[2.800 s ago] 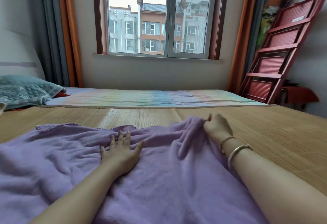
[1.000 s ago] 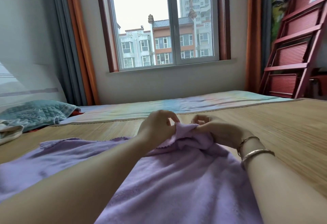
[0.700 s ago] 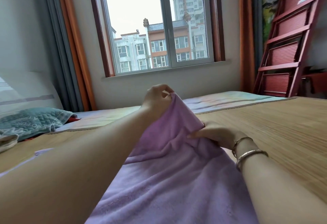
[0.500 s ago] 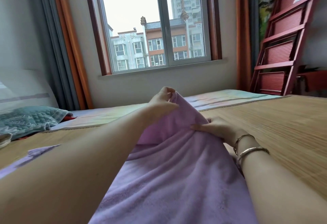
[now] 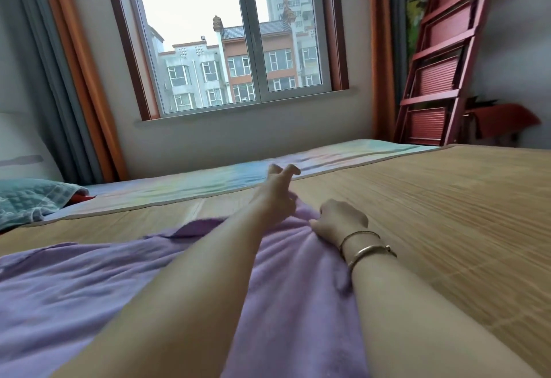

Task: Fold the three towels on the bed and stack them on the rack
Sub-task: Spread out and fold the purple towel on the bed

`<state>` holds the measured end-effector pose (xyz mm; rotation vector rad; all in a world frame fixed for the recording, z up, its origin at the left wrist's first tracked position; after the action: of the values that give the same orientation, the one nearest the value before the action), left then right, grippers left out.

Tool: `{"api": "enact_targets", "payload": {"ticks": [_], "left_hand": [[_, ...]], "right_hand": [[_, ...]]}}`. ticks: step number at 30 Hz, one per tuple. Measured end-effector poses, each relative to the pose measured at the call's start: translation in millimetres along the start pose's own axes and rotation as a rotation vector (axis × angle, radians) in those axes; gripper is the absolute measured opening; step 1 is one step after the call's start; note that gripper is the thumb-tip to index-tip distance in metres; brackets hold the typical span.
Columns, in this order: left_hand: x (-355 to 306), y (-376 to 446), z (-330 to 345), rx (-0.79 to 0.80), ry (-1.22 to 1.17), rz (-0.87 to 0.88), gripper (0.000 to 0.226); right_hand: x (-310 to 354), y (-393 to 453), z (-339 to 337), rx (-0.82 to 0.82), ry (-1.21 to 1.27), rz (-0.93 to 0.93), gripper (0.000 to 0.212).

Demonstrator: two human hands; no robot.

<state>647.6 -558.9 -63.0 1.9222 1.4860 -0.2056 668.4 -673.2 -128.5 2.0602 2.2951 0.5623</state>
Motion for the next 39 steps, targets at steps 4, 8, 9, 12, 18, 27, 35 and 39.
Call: {"api": "enact_targets", "payload": {"ticks": [4,8,9,12,18,27,35,39], "left_hand": [[35,-17,4,0.008,0.198,-0.078,0.028],[52,-43,-4,0.090,0.345,-0.145,0.026],[57,-49,-3,0.138,0.378,-0.159,0.033],[83,-68,6,0.311,0.416,-0.310,0.062],[60,-108,-3,0.294,0.328,-0.283,0.064],[-3,-229,-31,0.420,0.219,-0.274,0.057],[-62,-316,-32,0.436,0.200,-0.288,0.068],[-78,-336,-29,0.470,0.182,-0.317,0.073]], "right_hand": [[31,-3,-23,-0.209,-0.064,-0.185,0.038],[66,-3,-4,-0.001,0.024,-0.391,0.028],[67,-1,14,0.119,-0.024,-0.386,0.037],[48,6,47,0.283,-0.231,-0.281,0.054],[36,-9,40,0.306,-0.157,-0.179,0.060],[-3,-137,-49,0.372,0.167,-0.047,0.055],[-20,-273,-98,0.435,-0.014,0.004,0.022],[-42,-296,-122,0.248,0.022,0.099,0.038]]}}
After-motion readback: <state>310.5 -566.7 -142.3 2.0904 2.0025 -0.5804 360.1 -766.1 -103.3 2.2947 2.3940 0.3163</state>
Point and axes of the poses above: each hand's wrist, its own y-axis towards the middle knuckle, its own z-axis out of the palm, x = y × z, the point moved 9 cm from there along y, towards the middle knuckle, and after that the axes turned 10 degrees about -y, right-handed, at the moved point
